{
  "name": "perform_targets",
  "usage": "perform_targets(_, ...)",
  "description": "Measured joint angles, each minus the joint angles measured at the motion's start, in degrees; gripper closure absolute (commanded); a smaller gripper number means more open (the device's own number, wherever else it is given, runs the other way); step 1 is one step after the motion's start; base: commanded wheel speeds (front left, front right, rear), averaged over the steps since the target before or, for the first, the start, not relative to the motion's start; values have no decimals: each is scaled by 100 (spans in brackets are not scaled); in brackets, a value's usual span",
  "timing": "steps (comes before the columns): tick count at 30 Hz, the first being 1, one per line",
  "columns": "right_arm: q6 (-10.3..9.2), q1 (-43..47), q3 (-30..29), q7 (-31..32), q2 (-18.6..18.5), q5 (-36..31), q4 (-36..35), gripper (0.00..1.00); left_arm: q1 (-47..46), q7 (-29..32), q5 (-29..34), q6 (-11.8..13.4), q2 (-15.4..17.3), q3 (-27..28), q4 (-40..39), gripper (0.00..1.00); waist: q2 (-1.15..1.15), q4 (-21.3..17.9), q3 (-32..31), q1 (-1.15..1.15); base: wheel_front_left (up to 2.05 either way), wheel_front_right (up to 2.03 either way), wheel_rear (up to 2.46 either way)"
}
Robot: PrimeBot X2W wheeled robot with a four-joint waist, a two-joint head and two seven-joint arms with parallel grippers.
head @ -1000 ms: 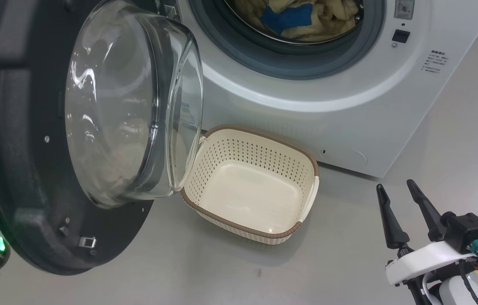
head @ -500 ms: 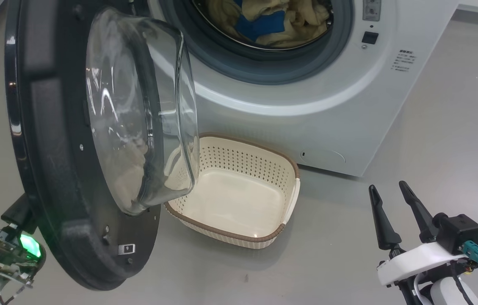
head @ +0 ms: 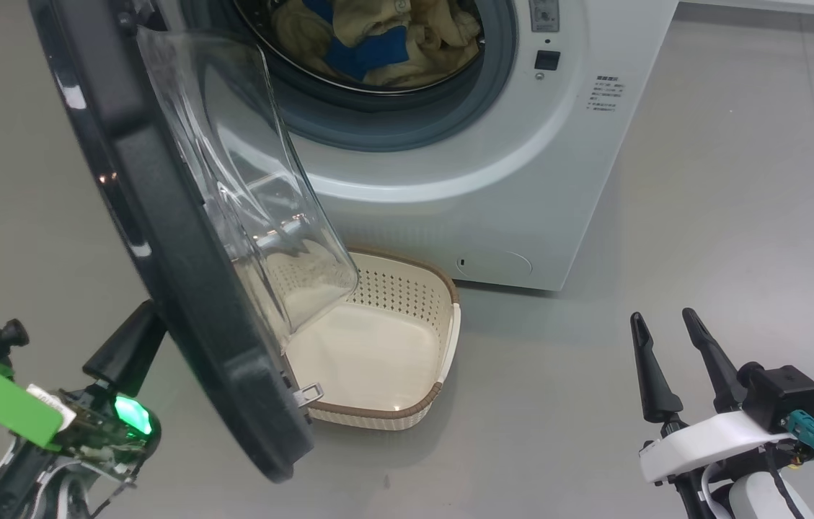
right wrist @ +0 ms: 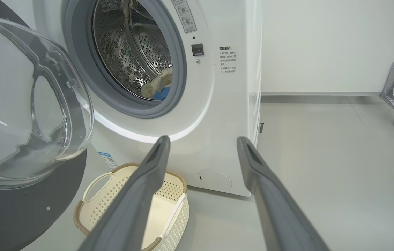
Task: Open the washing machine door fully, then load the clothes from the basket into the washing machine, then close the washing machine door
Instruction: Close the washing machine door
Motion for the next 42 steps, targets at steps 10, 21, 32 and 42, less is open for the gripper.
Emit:
perform_targets(10, 0, -1, -15, 0, -19, -1, -26, 0, -411, -275, 211, 0, -313, -472, 131, 100, 0, -307, 24, 0, 0, 0, 0)
perform_targets(21, 0, -29, 60, 0, -60, -2, -46, 0, -1043, -855, 608, 0, -333, -854, 643, 100, 0, -644, 149, 0, 0, 0, 0)
perform_targets(32, 0, -203, 124, 0, -32, -2, -37, 0, -1549, -1298, 890, 0, -344, -1124, 1171, 100, 0, -1008, 263, 0, 0, 0, 0)
perform_targets(42, 0, -214, 88, 0, -14, -1, -20, 0, -1777, -1502, 898, 0, -347, -1383, 1412, 100, 0, -1308, 256, 0, 0, 0, 0)
